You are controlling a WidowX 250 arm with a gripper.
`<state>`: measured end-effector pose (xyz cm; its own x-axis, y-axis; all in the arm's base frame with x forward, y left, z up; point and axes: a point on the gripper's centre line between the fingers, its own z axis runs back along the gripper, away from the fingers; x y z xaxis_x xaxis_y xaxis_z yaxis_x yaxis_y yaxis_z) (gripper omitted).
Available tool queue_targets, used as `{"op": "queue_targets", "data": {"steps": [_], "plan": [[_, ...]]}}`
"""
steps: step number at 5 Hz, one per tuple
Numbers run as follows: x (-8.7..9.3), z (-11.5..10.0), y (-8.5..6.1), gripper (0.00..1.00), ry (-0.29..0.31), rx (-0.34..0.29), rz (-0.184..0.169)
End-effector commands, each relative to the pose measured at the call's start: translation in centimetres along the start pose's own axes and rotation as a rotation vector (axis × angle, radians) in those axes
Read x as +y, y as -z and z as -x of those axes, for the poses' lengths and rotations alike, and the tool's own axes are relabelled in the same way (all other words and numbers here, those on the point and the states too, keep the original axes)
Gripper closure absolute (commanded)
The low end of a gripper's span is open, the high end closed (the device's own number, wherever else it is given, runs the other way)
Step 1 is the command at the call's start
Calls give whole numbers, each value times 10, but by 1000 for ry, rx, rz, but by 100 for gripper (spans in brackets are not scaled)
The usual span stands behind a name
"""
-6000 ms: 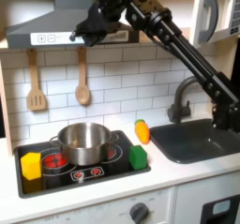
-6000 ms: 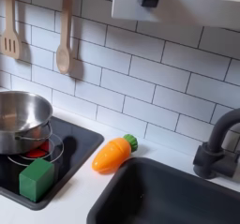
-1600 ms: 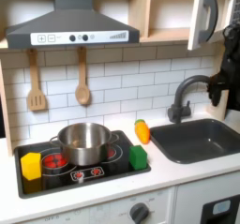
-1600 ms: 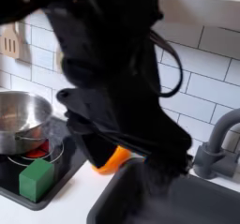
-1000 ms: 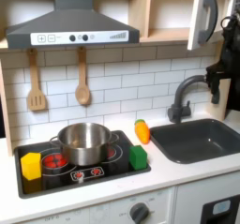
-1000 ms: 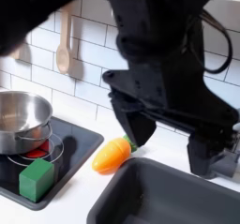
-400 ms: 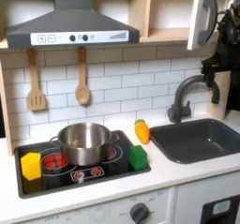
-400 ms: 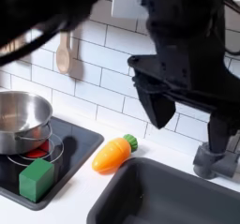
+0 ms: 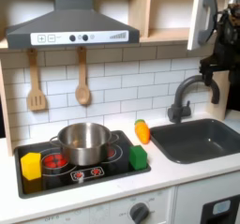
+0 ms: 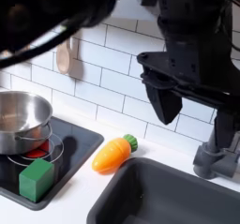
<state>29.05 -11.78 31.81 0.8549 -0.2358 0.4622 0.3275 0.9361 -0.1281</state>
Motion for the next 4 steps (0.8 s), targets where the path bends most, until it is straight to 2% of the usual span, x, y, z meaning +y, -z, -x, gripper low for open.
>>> {"op": "queue_targets", "data": {"steps": [1, 3, 4], "plan": [[0, -7, 1, 0, 1, -8, -1], [4, -13, 0, 0, -15, -16, -4], [12, -17, 0, 0, -38, -19, -14]]}}
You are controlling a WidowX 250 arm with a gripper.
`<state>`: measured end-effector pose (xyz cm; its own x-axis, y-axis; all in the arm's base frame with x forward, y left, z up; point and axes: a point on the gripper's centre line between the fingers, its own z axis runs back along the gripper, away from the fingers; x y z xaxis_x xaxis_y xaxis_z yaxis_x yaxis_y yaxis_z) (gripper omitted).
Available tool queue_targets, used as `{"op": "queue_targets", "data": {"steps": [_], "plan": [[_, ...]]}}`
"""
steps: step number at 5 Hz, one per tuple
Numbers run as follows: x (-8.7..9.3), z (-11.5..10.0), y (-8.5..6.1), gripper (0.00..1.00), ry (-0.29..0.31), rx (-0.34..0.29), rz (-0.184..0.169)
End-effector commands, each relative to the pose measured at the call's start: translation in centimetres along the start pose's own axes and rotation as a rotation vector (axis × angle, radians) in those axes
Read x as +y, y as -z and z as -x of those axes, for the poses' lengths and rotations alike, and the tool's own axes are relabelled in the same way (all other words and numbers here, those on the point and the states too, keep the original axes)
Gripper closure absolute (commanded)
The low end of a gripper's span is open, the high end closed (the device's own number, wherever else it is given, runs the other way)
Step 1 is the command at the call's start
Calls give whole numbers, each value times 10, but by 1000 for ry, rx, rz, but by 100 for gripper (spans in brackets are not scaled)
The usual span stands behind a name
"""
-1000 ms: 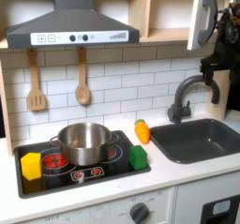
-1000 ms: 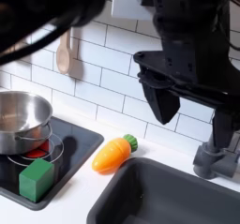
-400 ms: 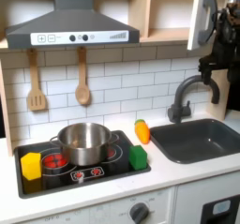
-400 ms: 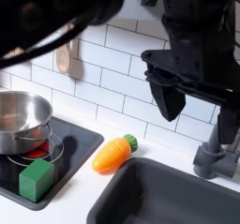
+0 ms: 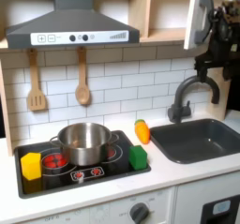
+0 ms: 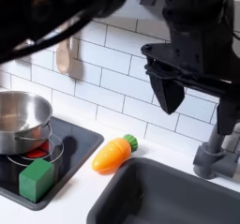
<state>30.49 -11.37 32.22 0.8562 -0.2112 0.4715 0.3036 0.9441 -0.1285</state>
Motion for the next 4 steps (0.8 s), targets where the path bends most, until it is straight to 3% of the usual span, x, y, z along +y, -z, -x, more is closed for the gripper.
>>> {"op": "queue_targets", "data": {"steps": [1, 4], "plan": [[10, -8, -1, 0, -31, -7, -9], [32, -25, -4, 0, -106, -26, -17]]}}
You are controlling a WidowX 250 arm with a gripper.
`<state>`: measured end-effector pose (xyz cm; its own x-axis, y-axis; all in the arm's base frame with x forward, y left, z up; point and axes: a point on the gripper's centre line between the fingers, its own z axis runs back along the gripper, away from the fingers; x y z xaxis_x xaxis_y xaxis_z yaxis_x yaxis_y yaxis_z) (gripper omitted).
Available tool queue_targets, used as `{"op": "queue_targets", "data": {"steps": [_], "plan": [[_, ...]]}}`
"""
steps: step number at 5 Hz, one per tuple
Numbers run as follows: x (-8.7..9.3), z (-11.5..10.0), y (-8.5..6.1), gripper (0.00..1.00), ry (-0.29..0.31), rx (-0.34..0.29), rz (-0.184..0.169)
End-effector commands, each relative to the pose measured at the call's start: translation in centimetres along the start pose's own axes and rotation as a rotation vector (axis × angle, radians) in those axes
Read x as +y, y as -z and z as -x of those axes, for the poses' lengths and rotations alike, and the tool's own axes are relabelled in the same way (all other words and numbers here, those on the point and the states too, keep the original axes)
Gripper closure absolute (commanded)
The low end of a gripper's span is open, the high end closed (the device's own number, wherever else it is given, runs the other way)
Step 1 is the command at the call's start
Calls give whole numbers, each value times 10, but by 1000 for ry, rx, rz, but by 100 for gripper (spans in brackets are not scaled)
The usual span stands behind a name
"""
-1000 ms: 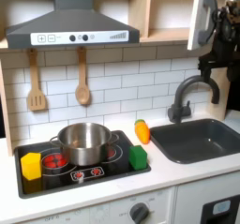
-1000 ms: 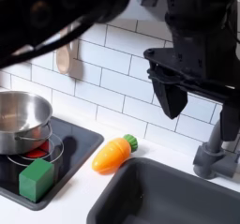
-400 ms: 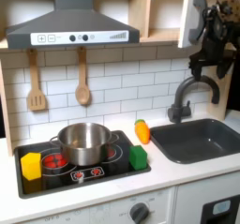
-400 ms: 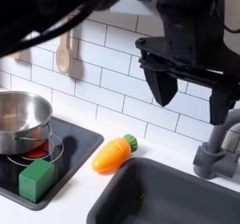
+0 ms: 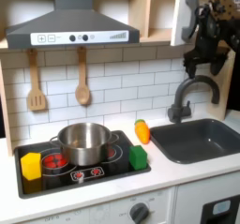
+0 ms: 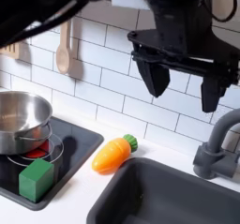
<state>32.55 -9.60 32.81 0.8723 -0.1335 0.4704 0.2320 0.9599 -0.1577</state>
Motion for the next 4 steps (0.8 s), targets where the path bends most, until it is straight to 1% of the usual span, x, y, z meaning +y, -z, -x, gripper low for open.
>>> {"op": "queue_targets", "data": {"steps": [1, 2, 4], "plan": [[13, -16, -1, 0, -43, -14, -4], [21, -25, 2, 0, -61, -19, -11], [28, -37, 5, 0, -82, -21, -10]]}}
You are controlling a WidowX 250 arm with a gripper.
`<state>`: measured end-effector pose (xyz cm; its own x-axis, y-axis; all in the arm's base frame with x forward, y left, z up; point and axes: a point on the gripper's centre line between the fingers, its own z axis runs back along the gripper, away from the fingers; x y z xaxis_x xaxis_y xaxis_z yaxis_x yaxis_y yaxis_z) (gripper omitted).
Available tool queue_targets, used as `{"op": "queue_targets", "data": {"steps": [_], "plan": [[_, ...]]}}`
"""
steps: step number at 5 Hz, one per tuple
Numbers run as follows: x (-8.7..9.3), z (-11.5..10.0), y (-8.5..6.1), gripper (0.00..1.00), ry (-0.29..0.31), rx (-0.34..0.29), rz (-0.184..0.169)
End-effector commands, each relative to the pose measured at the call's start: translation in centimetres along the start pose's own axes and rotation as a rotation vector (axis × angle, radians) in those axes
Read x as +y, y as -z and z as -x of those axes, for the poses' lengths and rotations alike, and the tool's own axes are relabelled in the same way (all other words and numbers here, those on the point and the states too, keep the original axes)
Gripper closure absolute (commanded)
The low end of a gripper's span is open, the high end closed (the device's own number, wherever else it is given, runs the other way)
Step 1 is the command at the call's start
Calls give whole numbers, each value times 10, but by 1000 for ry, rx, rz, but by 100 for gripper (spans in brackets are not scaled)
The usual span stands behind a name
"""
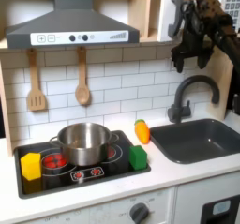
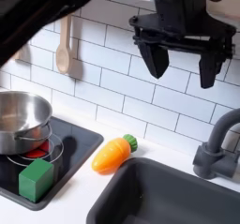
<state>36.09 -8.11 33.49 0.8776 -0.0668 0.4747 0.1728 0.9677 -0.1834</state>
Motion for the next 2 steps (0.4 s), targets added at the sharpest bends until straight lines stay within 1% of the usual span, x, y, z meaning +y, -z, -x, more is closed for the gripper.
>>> {"op": "queue_targets", "data": {"steps": [1, 2], "plan": [[11, -12, 2, 0, -28, 1, -6], [23, -19, 1, 0, -58, -5, -16]]}}
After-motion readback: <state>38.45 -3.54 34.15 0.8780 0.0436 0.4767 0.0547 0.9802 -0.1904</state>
